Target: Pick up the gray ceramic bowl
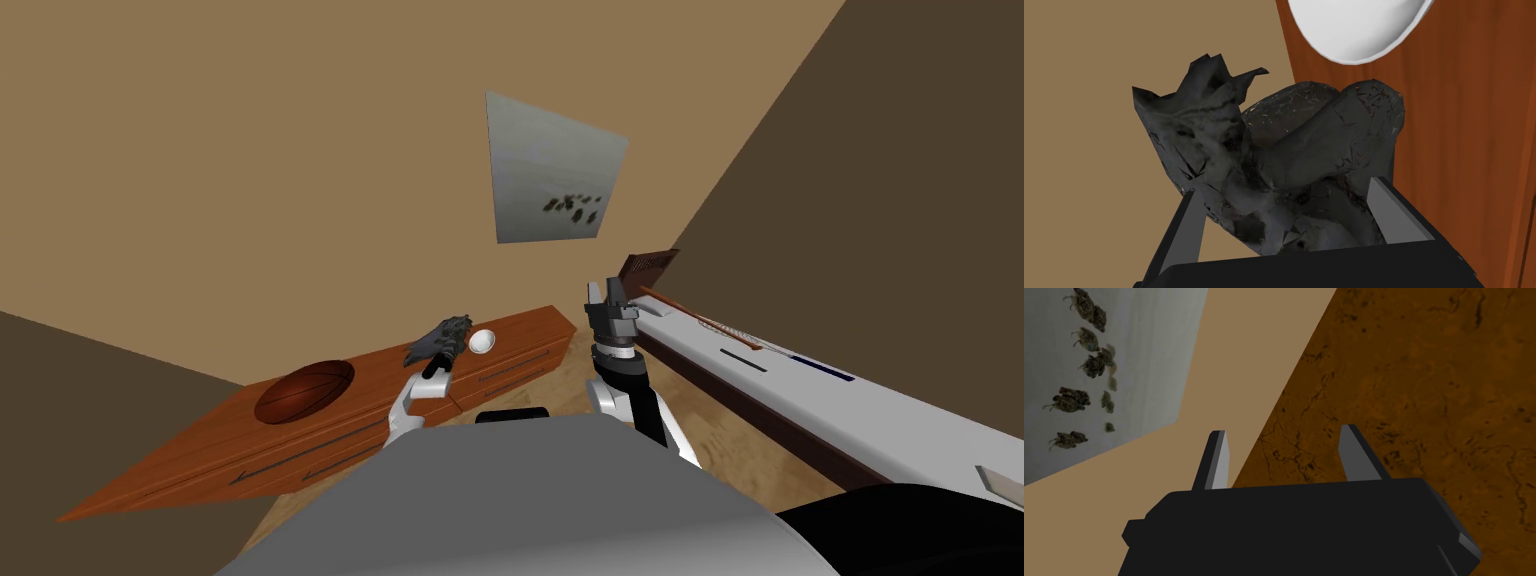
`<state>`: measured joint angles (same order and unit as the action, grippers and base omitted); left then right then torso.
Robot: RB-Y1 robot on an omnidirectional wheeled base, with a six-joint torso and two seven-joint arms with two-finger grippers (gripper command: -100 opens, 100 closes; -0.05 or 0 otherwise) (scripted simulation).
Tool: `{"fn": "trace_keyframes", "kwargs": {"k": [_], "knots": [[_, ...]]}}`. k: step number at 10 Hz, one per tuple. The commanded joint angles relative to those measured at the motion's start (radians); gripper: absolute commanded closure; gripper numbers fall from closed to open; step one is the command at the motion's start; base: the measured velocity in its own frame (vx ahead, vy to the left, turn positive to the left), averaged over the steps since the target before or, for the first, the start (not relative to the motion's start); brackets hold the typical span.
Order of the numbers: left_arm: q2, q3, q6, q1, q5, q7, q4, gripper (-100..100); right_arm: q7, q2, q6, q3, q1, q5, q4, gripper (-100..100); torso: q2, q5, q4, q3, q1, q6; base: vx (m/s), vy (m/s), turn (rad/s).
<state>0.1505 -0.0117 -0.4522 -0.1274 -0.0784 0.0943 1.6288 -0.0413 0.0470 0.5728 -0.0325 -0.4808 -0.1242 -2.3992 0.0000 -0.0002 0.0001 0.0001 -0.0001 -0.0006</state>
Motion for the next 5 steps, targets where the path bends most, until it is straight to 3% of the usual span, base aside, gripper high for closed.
{"fn": "trace_keyframes", "kwargs": {"k": [1, 4, 5], "knots": [[-0.003, 0.003, -0.050, 0.033, -0.004, 0.002, -0.045, -100, 0.000, 0.000, 0.000, 0.000, 0.000, 0.000, 0.000, 0, 0.000, 0.000, 0.000, 0.000, 0.000, 0.000, 0.000, -0.004, -0.067], [-0.006, 0.010, -0.119, 0.085, -0.009, 0.007, -0.128, -100, 0.000, 0.000, 0.000, 0.000, 0.000, 0.000, 0.000, 0, 0.000, 0.000, 0.000, 0.000, 0.000, 0.000, 0.006, -0.003, -0.103], [-0.006, 0.010, -0.126, 0.085, -0.009, 0.007, -0.128, -100, 0.000, 0.000, 0.000, 0.000, 0.000, 0.000, 0.000, 0, -0.001, 0.000, 0.000, 0.000, 0.000, 0.000, 0.008, 0.000, -0.039]]}}
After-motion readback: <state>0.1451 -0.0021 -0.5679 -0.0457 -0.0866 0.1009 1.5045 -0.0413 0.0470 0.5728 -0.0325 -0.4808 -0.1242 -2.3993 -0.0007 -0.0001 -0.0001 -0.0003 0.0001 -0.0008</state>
